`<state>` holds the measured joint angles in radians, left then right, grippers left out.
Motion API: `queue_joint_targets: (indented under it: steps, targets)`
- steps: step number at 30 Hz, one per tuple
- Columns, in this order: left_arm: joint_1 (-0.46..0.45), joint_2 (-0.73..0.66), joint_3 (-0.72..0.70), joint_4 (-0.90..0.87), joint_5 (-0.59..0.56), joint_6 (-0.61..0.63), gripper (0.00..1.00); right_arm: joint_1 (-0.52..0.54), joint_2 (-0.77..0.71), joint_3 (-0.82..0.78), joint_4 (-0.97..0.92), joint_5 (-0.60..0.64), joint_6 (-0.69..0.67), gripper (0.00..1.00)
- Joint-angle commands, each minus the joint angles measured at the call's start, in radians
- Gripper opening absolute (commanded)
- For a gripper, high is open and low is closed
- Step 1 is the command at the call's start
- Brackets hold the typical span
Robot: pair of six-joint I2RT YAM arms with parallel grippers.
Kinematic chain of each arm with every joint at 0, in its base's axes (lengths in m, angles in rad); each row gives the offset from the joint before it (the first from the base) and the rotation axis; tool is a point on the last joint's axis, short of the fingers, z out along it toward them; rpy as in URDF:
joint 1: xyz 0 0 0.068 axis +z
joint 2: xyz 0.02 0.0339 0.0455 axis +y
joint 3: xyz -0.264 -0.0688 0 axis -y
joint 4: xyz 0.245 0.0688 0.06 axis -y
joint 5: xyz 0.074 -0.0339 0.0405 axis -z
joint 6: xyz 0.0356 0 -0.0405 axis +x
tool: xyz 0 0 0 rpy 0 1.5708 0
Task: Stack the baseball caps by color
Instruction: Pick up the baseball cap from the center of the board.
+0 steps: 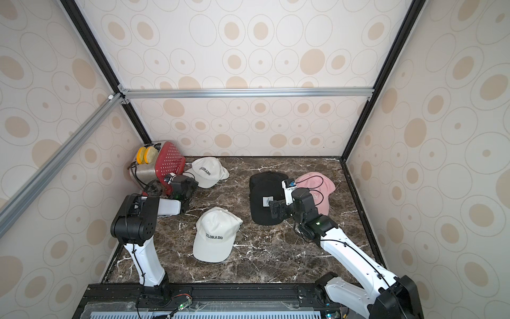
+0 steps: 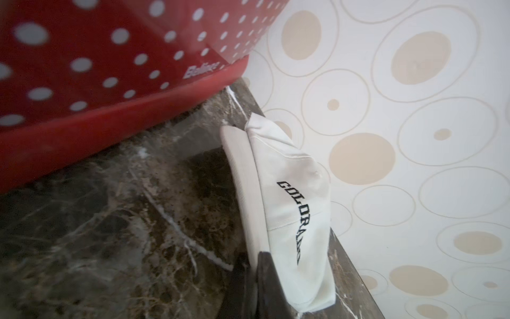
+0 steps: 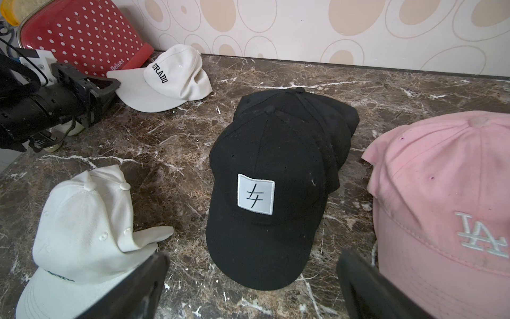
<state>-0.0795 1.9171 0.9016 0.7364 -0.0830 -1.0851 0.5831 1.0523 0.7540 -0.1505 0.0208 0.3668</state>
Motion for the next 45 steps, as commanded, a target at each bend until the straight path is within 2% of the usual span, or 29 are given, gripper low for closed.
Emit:
queue_joint_targets:
  steps: [1,6,15,19,23,27,31,37,45]
  targets:
    - [0.003,-0.046,-0.009,0.014,0.057,0.027,0.00,0.000,0.002,-0.016,0.009,0.004,0.017,1.00]
    - [0.003,-0.086,-0.026,0.071,0.096,0.032,0.00,0.000,-0.005,-0.036,0.034,0.062,0.060,1.00]
    - [0.003,-0.159,-0.020,0.126,0.211,0.005,0.00,0.000,-0.038,-0.057,0.051,0.078,0.068,1.00]
    - [0.002,-0.250,-0.006,0.047,0.253,0.031,0.00,0.001,-0.039,-0.061,0.051,0.071,0.064,1.00]
    - [-0.003,-0.360,-0.038,0.011,0.249,0.019,0.00,-0.002,-0.030,-0.049,0.056,0.039,0.066,1.00]
    - [-0.028,-0.493,-0.067,-0.090,0.276,0.043,0.00,-0.094,-0.002,-0.017,0.094,-0.194,0.097,1.00]
    - [-0.090,-0.649,-0.171,-0.058,0.332,0.101,0.00,-0.166,0.062,0.048,0.139,-0.394,0.130,1.00]
    - [-0.142,-0.857,-0.329,0.009,0.413,0.045,0.00,-0.200,0.160,0.145,0.153,-0.582,0.214,1.00]
    - [-0.152,-1.089,-0.504,0.088,0.532,-0.030,0.00,-0.217,0.232,0.208,0.249,-0.790,0.376,1.00]
